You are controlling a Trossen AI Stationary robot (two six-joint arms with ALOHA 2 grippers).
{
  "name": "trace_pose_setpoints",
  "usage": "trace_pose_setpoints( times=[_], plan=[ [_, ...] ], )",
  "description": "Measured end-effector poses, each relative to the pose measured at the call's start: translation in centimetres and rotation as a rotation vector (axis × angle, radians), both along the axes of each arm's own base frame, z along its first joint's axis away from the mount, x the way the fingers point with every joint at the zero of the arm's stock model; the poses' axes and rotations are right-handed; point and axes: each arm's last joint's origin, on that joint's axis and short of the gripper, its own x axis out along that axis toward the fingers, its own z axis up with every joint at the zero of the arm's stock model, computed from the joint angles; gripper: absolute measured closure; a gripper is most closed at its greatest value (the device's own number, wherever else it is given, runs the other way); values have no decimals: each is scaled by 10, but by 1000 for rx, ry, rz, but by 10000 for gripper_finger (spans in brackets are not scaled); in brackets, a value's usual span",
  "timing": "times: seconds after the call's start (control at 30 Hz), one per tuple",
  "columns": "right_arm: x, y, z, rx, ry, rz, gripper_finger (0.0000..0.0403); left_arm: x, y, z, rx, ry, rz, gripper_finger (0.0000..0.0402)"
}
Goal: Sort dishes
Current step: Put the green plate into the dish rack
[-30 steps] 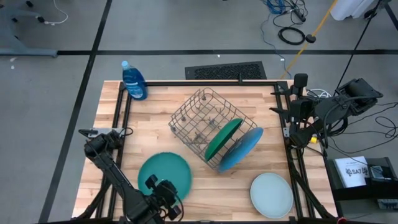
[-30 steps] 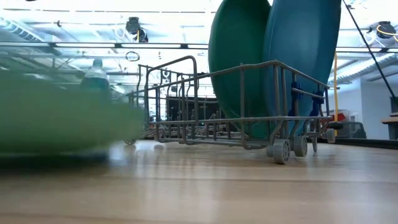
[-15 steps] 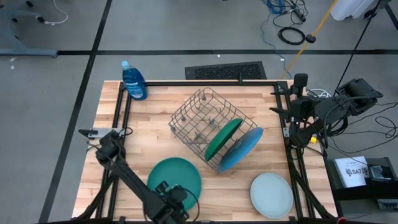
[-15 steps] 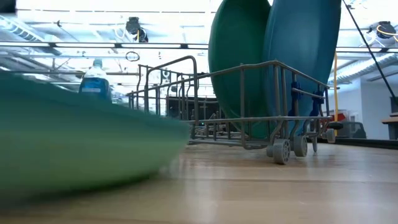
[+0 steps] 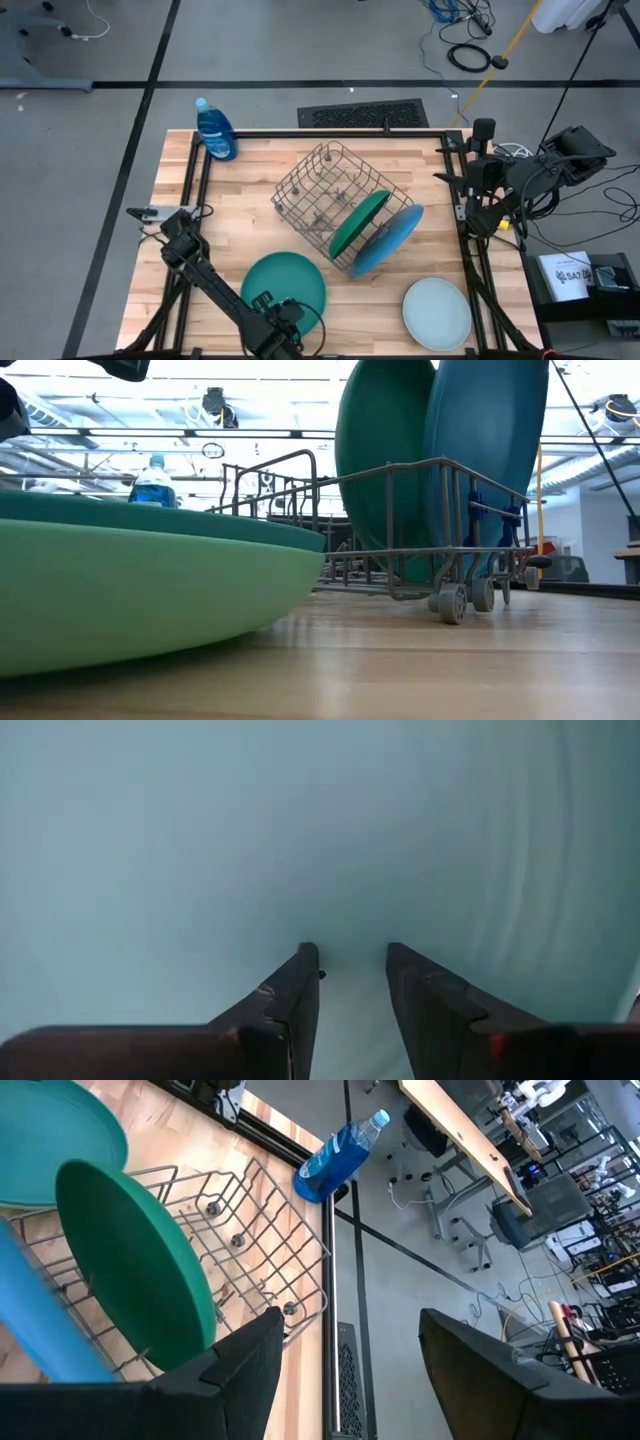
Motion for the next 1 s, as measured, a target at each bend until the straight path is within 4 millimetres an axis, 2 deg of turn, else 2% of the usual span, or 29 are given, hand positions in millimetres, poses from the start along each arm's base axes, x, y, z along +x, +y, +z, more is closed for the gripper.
trace_pose_setpoints(
  times=[0.17, 0.3, 0.5, 0.67, 1.0],
  plan=[
    [0, 0, 0, -2, 3, 0, 177, -9, 9, 18, 30, 34, 31, 278],
    [0, 0, 0, 0, 3, -1, 177, -14, 18, 57, 54, -98, 36, 278],
    [0, 0, 0, 4, 2, -4, 177, -11, 19, 82, 34, -268, -10, 278],
    [0, 0, 0, 4, 2, -4, 177, -1, 8, 73, -26, -310, -92, 278],
    [0, 0, 0, 3, 3, -4, 177, 5, 0, 48, -41, -256, -103, 278]
  ],
)
